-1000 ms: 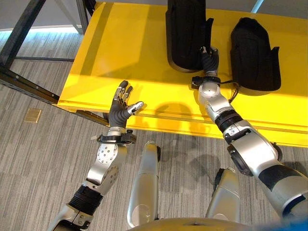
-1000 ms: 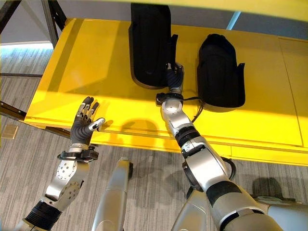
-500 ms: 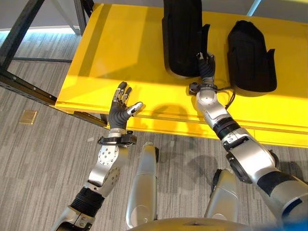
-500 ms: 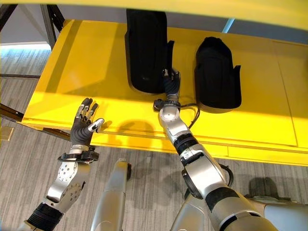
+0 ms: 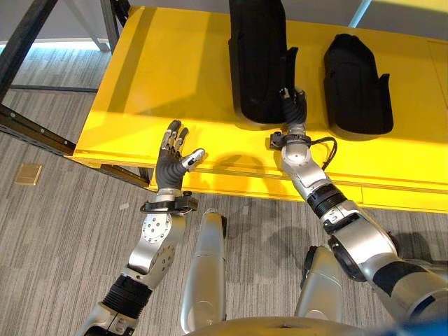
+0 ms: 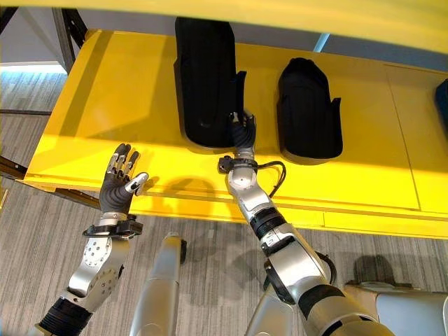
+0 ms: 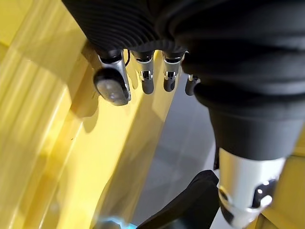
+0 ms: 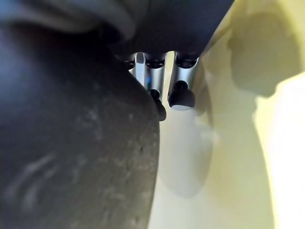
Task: Move parts from the plastic box to the shelf.
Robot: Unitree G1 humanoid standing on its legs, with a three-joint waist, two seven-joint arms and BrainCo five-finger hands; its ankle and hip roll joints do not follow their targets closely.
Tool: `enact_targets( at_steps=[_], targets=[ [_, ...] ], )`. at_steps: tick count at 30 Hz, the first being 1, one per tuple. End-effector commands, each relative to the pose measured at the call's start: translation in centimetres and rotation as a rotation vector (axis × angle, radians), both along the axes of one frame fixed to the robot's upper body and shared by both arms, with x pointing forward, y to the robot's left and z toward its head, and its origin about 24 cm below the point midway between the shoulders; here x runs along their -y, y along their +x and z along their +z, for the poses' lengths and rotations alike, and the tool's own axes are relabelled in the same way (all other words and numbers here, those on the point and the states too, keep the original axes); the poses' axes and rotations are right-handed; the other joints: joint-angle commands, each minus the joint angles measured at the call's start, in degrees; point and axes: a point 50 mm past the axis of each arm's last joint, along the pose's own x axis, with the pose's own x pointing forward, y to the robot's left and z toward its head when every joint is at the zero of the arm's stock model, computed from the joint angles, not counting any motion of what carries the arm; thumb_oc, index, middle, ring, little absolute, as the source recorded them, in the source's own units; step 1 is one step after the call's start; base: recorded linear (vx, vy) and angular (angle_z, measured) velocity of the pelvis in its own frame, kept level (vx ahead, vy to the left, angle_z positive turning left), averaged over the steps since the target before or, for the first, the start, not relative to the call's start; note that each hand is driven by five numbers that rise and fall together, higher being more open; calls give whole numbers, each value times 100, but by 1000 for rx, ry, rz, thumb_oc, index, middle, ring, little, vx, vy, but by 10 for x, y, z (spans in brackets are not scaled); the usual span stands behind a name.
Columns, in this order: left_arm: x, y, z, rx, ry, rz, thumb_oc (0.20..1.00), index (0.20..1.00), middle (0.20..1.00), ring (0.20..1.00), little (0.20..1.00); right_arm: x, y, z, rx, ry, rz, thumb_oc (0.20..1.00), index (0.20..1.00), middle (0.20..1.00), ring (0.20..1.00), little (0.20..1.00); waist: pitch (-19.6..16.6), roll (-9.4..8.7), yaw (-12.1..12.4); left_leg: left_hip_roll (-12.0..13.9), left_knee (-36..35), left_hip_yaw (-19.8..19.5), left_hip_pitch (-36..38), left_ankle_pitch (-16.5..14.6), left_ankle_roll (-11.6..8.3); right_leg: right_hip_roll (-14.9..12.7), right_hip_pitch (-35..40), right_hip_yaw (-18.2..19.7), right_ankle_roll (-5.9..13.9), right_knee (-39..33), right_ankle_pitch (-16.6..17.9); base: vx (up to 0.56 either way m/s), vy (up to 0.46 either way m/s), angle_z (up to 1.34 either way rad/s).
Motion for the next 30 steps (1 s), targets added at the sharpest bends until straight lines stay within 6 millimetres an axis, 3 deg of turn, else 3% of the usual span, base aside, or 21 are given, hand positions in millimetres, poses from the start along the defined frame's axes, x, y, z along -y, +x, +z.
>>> enact_targets(
  at_steps=[1,11,12,13,30],
  targets=[
    [12,15,-8,-66,-2,-9,1000,1000,1000,1000,1000,-13,-25,-86,-344,30,20,200,200,200,200,200,329,112,-14,73,151,152,18,-227,188,311,-686,-3,-518,665,165,0,0,0],
    [12,15,-9,-67,0,-9,1000,1000,1000,1000,1000,-15,-29,-95,-379,66,17,200,200,200,200,200,323,120,-15,85,138,169,44,-233,171,318,-671,15,-515,657,149,0,0,0],
    [13,15,-9,-69,-4,-11,1000,1000,1000,1000,1000,-15,-29,-94,-378,99,22,884,884,884,884,884,340,120,-16,83,117,155,58,-215,168,325,-662,13,-513,653,152,0,0,0],
    [12,15,-9,-69,-4,-9,1000,1000,1000,1000,1000,-15,-29,-92,-370,103,23,1000,1000,1000,1000,1000,349,118,-21,84,112,162,62,-208,167,328,-653,11,-512,643,162,0,0,0],
    [11,15,-9,-67,-11,5,1000,1000,1000,1000,1000,-19,-31,-79,-292,109,41,1000,1000,1000,1000,1000,319,112,-62,93,71,163,49,-183,173,335,-654,5,-506,619,167,0,0,0]
  ],
)
